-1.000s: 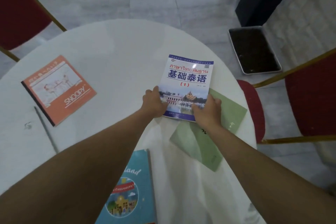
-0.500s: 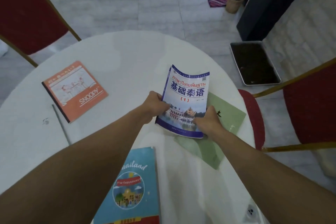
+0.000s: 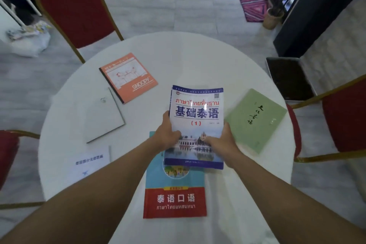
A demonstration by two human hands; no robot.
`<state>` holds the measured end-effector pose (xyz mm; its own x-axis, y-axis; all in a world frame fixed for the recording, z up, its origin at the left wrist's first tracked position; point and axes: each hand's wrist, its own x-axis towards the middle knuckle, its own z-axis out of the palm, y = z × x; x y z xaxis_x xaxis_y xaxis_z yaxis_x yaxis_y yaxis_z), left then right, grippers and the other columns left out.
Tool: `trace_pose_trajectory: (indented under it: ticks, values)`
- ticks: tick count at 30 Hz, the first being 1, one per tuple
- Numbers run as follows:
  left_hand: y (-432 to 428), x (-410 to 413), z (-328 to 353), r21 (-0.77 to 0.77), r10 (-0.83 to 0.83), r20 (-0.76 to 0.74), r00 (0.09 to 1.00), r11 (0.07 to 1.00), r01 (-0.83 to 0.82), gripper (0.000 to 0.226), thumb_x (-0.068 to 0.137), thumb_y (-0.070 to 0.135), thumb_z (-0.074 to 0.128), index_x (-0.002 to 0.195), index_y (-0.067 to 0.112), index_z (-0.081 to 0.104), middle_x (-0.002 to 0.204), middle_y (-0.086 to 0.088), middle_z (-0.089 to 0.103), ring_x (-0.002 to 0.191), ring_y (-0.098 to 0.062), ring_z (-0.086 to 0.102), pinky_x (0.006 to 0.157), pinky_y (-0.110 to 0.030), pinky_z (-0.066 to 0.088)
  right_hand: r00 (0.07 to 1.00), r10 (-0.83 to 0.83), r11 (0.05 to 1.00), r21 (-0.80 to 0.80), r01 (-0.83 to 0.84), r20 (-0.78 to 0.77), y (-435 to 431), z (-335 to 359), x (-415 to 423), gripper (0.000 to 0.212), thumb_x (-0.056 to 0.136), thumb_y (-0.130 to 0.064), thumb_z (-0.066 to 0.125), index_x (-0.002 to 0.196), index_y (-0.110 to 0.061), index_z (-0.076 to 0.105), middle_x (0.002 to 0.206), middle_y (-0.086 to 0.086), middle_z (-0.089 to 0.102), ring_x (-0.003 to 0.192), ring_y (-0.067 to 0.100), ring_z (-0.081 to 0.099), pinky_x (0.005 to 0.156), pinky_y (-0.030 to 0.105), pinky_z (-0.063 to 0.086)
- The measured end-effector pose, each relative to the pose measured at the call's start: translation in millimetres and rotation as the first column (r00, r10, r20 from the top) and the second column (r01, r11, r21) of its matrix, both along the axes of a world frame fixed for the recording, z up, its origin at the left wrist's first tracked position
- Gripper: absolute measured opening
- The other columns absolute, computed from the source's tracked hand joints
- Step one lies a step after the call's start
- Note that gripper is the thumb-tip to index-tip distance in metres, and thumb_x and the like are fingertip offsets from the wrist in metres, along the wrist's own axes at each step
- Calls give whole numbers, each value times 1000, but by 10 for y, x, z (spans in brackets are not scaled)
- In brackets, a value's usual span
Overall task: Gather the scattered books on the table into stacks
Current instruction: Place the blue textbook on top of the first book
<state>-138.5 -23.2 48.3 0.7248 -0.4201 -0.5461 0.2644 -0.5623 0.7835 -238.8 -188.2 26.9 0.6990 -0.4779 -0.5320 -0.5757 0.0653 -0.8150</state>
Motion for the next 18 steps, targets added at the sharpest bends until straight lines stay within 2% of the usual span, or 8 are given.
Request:
trace_pose_trajectory:
  ticks: [2,4,7,10,13,14,16,18]
  values:
    - [230,-171,-66,21,-31,104,994,999,29,80,83,-3,66,142,25,20,134,-5,46,123,-27,52,92,-48,57,1000,1,1000,13,-1,-15,237,-57,-152,57,82,-3,71,119,-27,36,112,-4,63,99,17,66,76,39,62]
    - [429,-314,-176,129,-61,203,977,991,35,78,81,2,70,141,23,25,136,-5,39,127,-25,45,98,-46,53,999,8,1000,2,-8,-45,430,-120,-307,46,85,-8,66,114,-29,37,110,-5,63,94,14,67,68,34,61]
    - [635,-499,-355,238,-123,174,977,968,79,81,84,4,70,146,22,21,138,-6,30,128,-24,41,98,-43,52,993,27,999,-23,-29,-113,627,-232,-527,38,89,-15,64,112,-28,37,107,-5,63,88,14,69,65,34,61]
    - [760,-664,-498,325,-171,132,976,938,120,87,82,6,71,149,19,17,136,-8,30,128,-26,42,100,-46,52,984,67,995,-68,-79,-167,771,-321,-705,40,90,-16,63,118,-27,37,109,-5,63,89,15,69,69,34,61]
    - [847,-785,-617,452,-205,133,970,883,125,92,82,15,74,151,14,13,139,-11,32,128,-27,39,105,-45,47,975,103,983,-128,-130,-198,863,-402,-793,41,88,-13,62,122,-21,40,117,0,63,95,16,64,67,27,54]
    - [865,-816,-651,493,-220,135,966,861,127,92,83,18,73,151,13,12,139,-12,33,127,-27,38,105,-43,46,970,113,975,-162,-150,-215,884,-423,-805,42,87,-12,63,123,-17,42,119,3,62,98,18,63,70,27,54]
    - [883,-854,-696,535,-229,149,962,837,117,90,83,22,73,149,11,12,137,-13,33,125,-27,37,103,-41,44,959,125,950,-246,-190,-256,909,-470,-814,46,87,-13,65,127,-13,44,124,7,57,109,25,59,84,36,56]
    - [880,-866,-718,550,-223,164,961,829,99,87,82,25,74,145,11,17,136,-13,31,124,-26,36,102,-39,44,942,140,923,-305,-236,-304,918,-514,-815,54,86,-16,67,134,-13,41,128,10,46,117,28,51,97,41,51]
